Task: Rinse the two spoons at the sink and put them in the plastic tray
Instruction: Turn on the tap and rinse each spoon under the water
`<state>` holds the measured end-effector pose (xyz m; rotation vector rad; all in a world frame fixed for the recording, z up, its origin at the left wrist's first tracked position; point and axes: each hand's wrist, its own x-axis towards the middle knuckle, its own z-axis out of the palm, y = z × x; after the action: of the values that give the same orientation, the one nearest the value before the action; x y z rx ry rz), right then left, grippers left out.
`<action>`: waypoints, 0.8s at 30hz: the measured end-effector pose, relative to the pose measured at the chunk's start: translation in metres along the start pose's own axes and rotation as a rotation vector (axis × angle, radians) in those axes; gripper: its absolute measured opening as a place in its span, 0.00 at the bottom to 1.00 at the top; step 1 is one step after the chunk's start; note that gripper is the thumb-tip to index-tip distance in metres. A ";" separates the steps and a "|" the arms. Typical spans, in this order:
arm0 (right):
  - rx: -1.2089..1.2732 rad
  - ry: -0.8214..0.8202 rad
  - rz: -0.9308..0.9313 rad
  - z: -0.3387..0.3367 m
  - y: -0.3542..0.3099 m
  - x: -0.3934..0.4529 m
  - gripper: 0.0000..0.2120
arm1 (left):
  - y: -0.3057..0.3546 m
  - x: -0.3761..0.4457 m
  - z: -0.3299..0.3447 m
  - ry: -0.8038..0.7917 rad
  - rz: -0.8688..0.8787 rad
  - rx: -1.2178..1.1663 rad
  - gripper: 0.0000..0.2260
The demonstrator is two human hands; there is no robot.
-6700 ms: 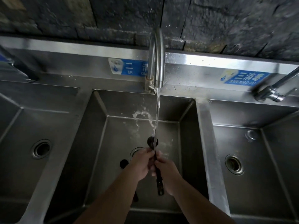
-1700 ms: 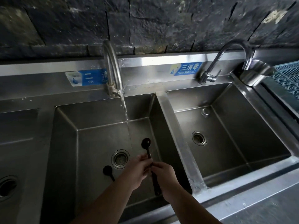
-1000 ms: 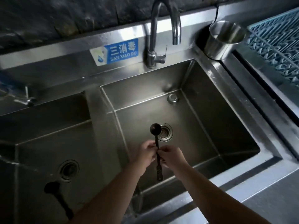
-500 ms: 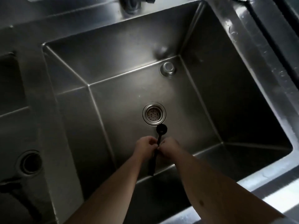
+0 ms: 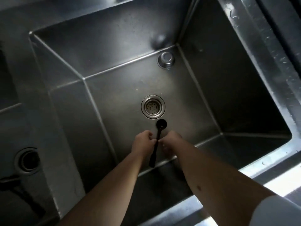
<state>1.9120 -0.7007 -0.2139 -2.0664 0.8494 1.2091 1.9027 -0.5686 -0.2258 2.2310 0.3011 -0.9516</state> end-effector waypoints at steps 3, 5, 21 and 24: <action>-0.090 0.012 -0.062 -0.011 -0.016 -0.035 0.09 | 0.008 -0.023 -0.027 -0.007 0.051 0.154 0.21; -0.193 0.061 -0.121 -0.011 -0.031 -0.066 0.17 | 0.015 -0.043 -0.051 0.026 0.118 0.302 0.21; -0.625 0.344 -0.887 0.095 -0.167 -0.266 0.37 | -0.097 -0.206 -0.270 0.554 0.272 0.394 0.24; -0.737 0.340 -0.988 0.144 -0.188 -0.280 0.35 | -0.146 -0.224 -0.289 0.526 0.153 0.280 0.23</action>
<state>1.8747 -0.4125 0.0097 -2.7460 -0.6145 0.6245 1.8382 -0.2551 0.0037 2.6988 0.2334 -0.3254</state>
